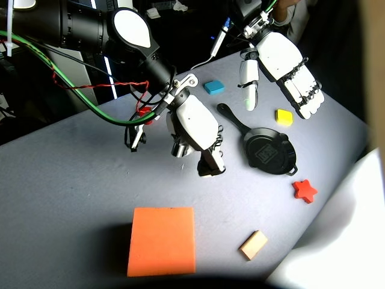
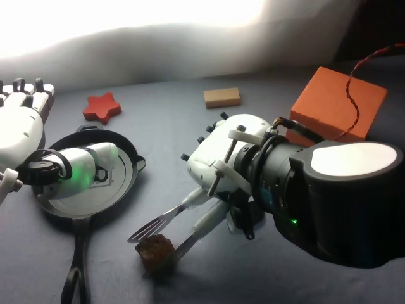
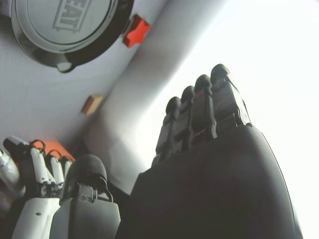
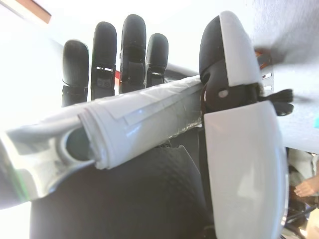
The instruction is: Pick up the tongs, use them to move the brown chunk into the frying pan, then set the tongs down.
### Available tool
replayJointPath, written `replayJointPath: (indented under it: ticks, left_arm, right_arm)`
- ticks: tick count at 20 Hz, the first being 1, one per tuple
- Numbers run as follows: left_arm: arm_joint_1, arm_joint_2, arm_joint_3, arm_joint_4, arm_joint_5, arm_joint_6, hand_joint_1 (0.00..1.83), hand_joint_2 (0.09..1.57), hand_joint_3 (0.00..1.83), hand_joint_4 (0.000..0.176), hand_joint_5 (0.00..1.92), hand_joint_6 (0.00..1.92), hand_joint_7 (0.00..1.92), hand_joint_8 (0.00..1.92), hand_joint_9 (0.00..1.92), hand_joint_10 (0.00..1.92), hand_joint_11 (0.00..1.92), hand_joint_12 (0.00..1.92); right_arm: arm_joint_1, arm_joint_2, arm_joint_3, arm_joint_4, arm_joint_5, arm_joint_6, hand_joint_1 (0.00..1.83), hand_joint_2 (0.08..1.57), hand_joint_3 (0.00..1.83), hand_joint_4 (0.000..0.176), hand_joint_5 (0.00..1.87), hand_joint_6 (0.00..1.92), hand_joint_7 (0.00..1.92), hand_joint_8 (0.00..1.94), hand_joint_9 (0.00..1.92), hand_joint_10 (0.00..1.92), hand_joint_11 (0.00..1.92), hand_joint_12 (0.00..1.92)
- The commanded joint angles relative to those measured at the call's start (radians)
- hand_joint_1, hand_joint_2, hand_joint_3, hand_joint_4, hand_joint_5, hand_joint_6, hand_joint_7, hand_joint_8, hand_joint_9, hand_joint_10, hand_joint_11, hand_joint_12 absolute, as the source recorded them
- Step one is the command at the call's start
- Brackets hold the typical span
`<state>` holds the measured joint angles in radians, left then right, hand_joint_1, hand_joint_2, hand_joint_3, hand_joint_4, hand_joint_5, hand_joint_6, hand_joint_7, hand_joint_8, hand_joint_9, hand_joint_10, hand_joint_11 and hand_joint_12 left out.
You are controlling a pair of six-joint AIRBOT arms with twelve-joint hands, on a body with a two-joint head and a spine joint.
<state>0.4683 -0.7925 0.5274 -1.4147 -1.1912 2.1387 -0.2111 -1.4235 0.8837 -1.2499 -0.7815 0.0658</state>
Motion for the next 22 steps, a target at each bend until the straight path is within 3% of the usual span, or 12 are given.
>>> replayJointPath:
  ticks: [1, 11, 12, 14, 15, 16, 18, 19, 22]
  left_arm:
    - [-0.003, 0.013, 0.003, 0.083, -0.069, 0.003, 0.00, 1.15, 0.00, 0.000, 0.00, 0.00, 0.00, 0.00, 0.00, 0.00, 0.02, 0.03]
    - [-0.003, 0.013, 0.002, 0.083, -0.073, 0.003, 0.00, 1.16, 0.00, 0.000, 0.00, 0.00, 0.00, 0.00, 0.00, 0.00, 0.00, 0.04]
    - [-0.003, 0.013, 0.002, 0.083, -0.075, 0.003, 0.00, 1.17, 0.00, 0.000, 0.00, 0.00, 0.00, 0.00, 0.01, 0.00, 0.00, 0.11]
    - [-0.004, 0.013, 0.001, 0.083, -0.077, 0.003, 0.00, 1.17, 0.00, 0.000, 0.00, 0.00, 0.00, 0.00, 0.00, 0.00, 0.00, 0.10]
    - [-0.004, 0.013, 0.001, 0.083, -0.077, 0.003, 0.00, 1.16, 0.00, 0.000, 0.00, 0.00, 0.00, 0.00, 0.00, 0.00, 0.00, 0.15]
    - [-0.003, 0.013, 0.000, 0.083, -0.077, 0.003, 0.00, 1.16, 0.00, 0.000, 0.00, 0.00, 0.00, 0.00, 0.00, 0.00, 0.00, 0.11]
    - [-0.003, 0.013, -0.002, 0.083, -0.077, 0.003, 0.00, 1.17, 0.00, 0.000, 0.00, 0.00, 0.00, 0.00, 0.00, 0.00, 0.00, 0.11]
    - [-0.003, 0.013, -0.003, 0.083, -0.077, 0.003, 0.00, 1.18, 0.00, 0.000, 0.00, 0.00, 0.00, 0.00, 0.00, 0.00, 0.00, 0.07]
    - [-0.003, 0.013, -0.006, 0.083, -0.081, 0.003, 0.00, 1.18, 0.00, 0.000, 0.00, 0.00, 0.00, 0.00, 0.00, 0.00, 0.00, 0.04]
  right_arm:
    - [0.010, 0.003, -0.002, -0.072, 0.010, -0.006, 1.03, 1.11, 0.00, 0.000, 0.62, 0.59, 0.92, 0.01, 0.54, 0.83, 0.23, 1.61]
    - [0.013, 0.007, -0.002, -0.072, -0.009, -0.012, 1.08, 1.13, 0.00, 0.000, 0.70, 0.61, 1.00, 0.06, 0.61, 0.84, 0.30, 1.60]
    - [0.014, 0.007, -0.002, -0.072, -0.009, -0.013, 1.10, 1.18, 0.01, 0.000, 0.79, 1.10, 1.06, 0.09, 0.68, 0.84, 0.38, 1.57]
    - [0.014, 0.007, -0.002, -0.072, -0.009, -0.013, 1.11, 1.19, 0.00, 0.000, 0.83, 1.21, 1.17, 0.16, 0.83, 0.87, 0.50, 1.56]
    - [0.013, 0.007, -0.002, -0.072, -0.009, -0.013, 1.19, 1.14, 0.00, 0.000, 0.91, 1.14, 1.03, 0.82, 0.89, 0.86, 0.58, 1.55]
    - [0.012, 0.007, -0.002, -0.072, -0.009, -0.012, 1.20, 1.14, 0.00, 0.012, 0.92, 1.15, 0.98, 0.97, 0.92, 0.84, 0.61, 1.53]
    - [0.013, 0.007, -0.002, -0.072, -0.009, -0.012, 1.21, 1.14, 0.00, 0.017, 0.91, 1.16, 0.98, 0.99, 0.97, 0.81, 0.65, 1.50]
    - [0.013, 0.007, -0.002, -0.072, -0.009, -0.012, 1.22, 1.11, 0.00, 0.013, 0.96, 1.10, 1.05, 0.88, 1.04, 0.82, 0.70, 1.50]
    - [0.013, 0.007, -0.002, -0.072, -0.011, -0.012, 1.22, 1.10, 0.00, 0.005, 0.95, 1.09, 1.10, 0.82, 1.10, 0.87, 0.77, 1.52]
